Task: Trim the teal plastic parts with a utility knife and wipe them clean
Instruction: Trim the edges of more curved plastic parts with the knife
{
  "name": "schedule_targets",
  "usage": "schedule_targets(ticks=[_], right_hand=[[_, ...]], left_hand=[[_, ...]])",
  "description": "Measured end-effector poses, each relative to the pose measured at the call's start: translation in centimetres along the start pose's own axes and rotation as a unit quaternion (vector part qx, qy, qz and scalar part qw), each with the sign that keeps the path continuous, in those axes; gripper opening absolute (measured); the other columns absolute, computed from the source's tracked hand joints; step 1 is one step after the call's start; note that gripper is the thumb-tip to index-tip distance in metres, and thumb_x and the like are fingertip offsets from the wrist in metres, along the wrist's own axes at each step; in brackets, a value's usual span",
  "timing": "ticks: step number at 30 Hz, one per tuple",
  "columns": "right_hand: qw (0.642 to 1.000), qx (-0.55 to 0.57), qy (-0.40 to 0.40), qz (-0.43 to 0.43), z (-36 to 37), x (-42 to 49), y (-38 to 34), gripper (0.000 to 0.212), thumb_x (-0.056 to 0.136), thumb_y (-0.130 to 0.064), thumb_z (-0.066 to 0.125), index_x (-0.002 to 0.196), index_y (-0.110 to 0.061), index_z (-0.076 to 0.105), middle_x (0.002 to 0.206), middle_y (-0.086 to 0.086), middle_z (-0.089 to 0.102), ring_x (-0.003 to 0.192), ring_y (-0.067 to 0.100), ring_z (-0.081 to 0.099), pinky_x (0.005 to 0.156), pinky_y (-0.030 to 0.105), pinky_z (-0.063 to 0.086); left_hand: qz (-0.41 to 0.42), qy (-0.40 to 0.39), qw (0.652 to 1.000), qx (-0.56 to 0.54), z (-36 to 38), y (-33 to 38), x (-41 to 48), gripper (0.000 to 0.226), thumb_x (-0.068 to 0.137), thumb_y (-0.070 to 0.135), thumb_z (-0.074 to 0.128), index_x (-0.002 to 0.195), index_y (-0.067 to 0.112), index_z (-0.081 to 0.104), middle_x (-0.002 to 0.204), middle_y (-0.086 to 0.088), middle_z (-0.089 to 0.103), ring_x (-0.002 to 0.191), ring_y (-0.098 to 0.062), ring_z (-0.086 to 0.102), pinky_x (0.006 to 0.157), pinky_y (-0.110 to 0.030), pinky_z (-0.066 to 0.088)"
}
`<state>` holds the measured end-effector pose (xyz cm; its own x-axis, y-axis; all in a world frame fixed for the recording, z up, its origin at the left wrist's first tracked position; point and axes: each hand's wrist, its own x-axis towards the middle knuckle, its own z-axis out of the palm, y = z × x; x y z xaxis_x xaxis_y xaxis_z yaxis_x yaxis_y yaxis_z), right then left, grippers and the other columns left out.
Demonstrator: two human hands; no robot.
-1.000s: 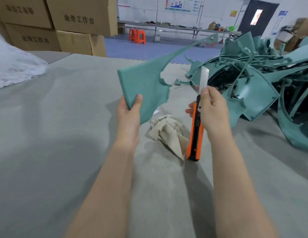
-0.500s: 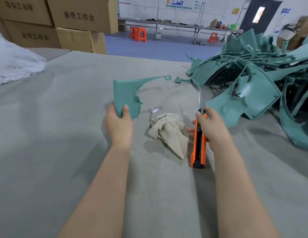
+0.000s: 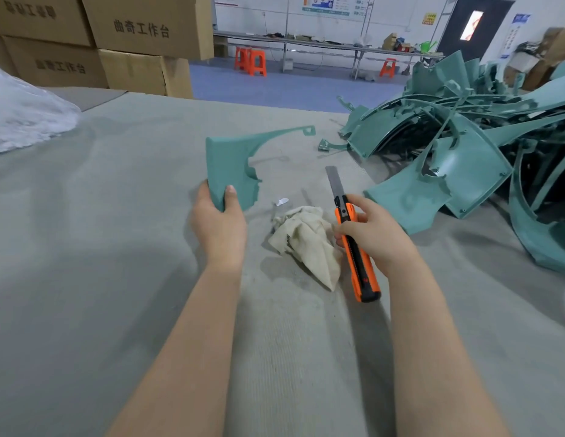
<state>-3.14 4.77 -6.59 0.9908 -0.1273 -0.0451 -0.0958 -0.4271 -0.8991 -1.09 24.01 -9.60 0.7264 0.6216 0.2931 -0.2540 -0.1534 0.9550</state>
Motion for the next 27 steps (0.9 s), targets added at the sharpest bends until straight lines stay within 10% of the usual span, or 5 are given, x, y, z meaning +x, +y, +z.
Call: schedule_targets(ticks=[5,8,12,19,27], right_hand=[[0.983,0.181,0.041,0.003,0.1,0.0,-0.6,0.019,0.096,-0.010,0.055,0.114,-0.004,0.060,0.085,0.009,0.064,0.064,0.017,0.061,0.068,0.034,0.059],[0.929,0.369,-0.002,0.028,-0.2,-0.4,-1.5,0.016,0.100,-0.015,0.053,0.100,-0.001,0.062,0.089,0.013,0.069,0.062,0.018,0.067,0.058,0.028,0.058],[0.986,0.160,-0.032,0.045,0.0,-1.0,-1.6,0.030,0.102,-0.020,0.049,0.124,-0.001,0.050,0.093,0.016,0.069,0.060,0.023,0.068,0.064,0.036,0.061],[0.961,-0.275,-0.002,0.028,-1.7,-1.5,-2.1,0.008,0.089,-0.009,0.052,0.083,-0.008,0.046,0.079,0.010,0.057,0.069,0.027,0.057,0.058,0.029,0.038],[0.968,-0.243,0.031,0.047,-2.6,-1.6,-2.0,0.028,0.097,-0.010,0.044,0.122,-0.001,0.051,0.097,0.023,0.066,0.087,0.039,0.069,0.084,0.050,0.055]], left_hand=[[-0.095,0.008,0.971,-0.219,-0.3,2.3,-0.1,0.010,0.096,0.013,0.056,0.090,0.021,0.059,0.082,0.012,0.065,0.072,0.002,0.063,0.071,-0.021,0.051],[-0.251,-0.040,0.860,-0.443,-0.7,3.4,0.0,0.011,0.097,0.017,0.055,0.104,0.019,0.064,0.092,0.003,0.073,0.087,-0.013,0.071,0.077,-0.028,0.057],[-0.338,-0.040,0.742,-0.577,-1.1,4.0,-0.3,0.010,0.096,0.009,0.054,0.092,0.005,0.062,0.074,-0.006,0.073,0.065,-0.015,0.070,0.057,-0.023,0.057],[-0.364,-0.022,0.741,-0.564,-1.2,3.8,-0.2,0.012,0.096,0.005,0.052,0.087,0.004,0.061,0.067,-0.006,0.071,0.058,-0.016,0.069,0.054,-0.023,0.057],[-0.370,-0.005,0.759,-0.536,-0.9,3.6,0.0,0.009,0.095,0.005,0.055,0.088,0.004,0.061,0.068,-0.007,0.072,0.064,-0.017,0.069,0.059,-0.026,0.059]])
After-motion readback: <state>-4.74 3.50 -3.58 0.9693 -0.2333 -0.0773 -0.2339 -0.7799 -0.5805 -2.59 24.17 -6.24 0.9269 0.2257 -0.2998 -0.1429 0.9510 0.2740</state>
